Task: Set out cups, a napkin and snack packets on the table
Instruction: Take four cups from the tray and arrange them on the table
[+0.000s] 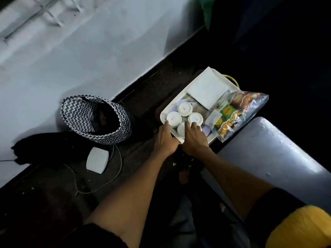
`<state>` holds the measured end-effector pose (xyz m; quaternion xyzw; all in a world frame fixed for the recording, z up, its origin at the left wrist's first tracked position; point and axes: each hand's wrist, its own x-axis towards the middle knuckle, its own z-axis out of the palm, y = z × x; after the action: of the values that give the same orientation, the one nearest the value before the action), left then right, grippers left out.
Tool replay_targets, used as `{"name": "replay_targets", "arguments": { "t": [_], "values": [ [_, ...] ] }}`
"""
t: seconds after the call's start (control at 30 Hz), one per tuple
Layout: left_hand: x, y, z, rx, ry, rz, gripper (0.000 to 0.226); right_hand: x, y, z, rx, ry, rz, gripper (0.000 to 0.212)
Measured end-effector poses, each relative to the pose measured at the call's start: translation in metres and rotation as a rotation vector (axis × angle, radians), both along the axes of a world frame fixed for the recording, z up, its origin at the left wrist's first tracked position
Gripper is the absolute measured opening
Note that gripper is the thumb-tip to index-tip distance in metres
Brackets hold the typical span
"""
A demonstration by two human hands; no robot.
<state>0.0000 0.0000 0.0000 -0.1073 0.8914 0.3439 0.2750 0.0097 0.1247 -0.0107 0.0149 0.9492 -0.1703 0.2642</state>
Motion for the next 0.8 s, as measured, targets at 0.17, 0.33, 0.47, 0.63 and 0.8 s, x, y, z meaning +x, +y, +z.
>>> {"name": "replay_targets", "arguments": {
  "t": [0.17, 0.33, 0.47, 0.63, 0.8],
  "values": [
    [-0.019, -0.011, -0.010, -0.138, 0.107, -0.169, 0.087, -0.011, -0.013, -0.007, 0.056, 0.058, -0.020, 0.080],
    [-0.032, -0.007, -0.025, -0.154, 0.125, -0.248, 0.082, -0.019, -0.016, -0.017, 0.142, 0.041, 0.017, 0.081],
    [-0.038, -0.004, -0.037, -0.276, 0.172, -0.359, 0.089, -0.017, -0.014, -0.027, 0.145, 0.054, 0.033, 0.089],
    [-0.049, 0.002, -0.046, -0.372, 0.184, -0.448, 0.092, -0.013, -0.011, -0.038, 0.101, 0.092, -0.002, 0.079],
    [-0.053, 0.005, -0.052, -0.377, 0.202, -0.462, 0.083, -0.004, -0.004, -0.042, 0.029, 0.090, -0.056, 0.072]
  ]
}}
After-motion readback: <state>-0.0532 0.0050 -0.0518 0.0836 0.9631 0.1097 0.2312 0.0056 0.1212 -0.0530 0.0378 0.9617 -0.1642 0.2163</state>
